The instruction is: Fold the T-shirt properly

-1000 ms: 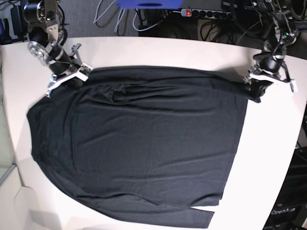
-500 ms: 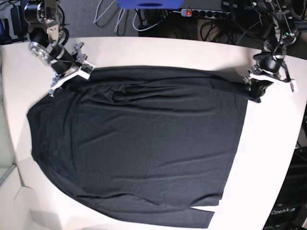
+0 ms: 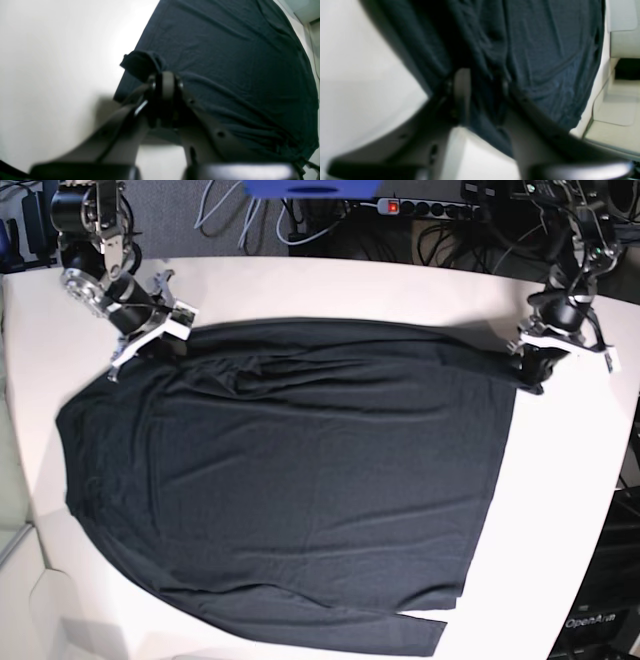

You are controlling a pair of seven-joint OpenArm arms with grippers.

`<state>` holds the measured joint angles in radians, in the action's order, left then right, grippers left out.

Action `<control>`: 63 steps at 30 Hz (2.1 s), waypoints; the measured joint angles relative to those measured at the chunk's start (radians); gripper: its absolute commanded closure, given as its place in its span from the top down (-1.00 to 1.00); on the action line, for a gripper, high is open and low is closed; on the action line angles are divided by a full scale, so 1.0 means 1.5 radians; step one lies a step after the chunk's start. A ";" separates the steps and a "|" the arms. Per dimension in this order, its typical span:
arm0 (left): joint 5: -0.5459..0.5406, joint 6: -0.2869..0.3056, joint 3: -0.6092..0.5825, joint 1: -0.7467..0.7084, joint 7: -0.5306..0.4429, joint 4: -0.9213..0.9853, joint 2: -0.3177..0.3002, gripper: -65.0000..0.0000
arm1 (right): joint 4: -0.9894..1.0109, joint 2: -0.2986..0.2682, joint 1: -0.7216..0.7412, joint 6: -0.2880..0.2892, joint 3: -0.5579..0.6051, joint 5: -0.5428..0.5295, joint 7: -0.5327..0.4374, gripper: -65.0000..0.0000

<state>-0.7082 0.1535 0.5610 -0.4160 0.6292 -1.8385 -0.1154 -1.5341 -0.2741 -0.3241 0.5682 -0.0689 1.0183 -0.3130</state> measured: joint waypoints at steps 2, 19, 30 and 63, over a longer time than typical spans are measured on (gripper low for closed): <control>0.000 0.000 0.000 0.000 0.000 0.000 0.000 -1.00 | 0.002 0.001 0.000 0.000 0.000 0.015 -0.003 -0.97; -0.004 0.000 0.000 0.002 0.000 -0.013 0.000 -1.00 | -0.058 0.002 0.031 0.018 -0.017 0.062 0.037 -1.00; -0.005 -0.005 0.000 0.022 0.000 -0.018 0.001 -1.00 | -0.058 0.028 0.082 0.021 -0.018 0.062 0.041 -1.00; 0.004 -0.007 0.005 0.063 -0.001 -0.013 -0.004 -1.00 | -0.033 0.018 0.147 0.093 -0.018 0.062 0.038 -1.00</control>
<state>-0.7025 0.1429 0.5678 -0.3222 0.6281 -1.8587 -0.1219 -1.5837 -0.2478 -0.1036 0.7078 -0.0963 1.1118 -0.2554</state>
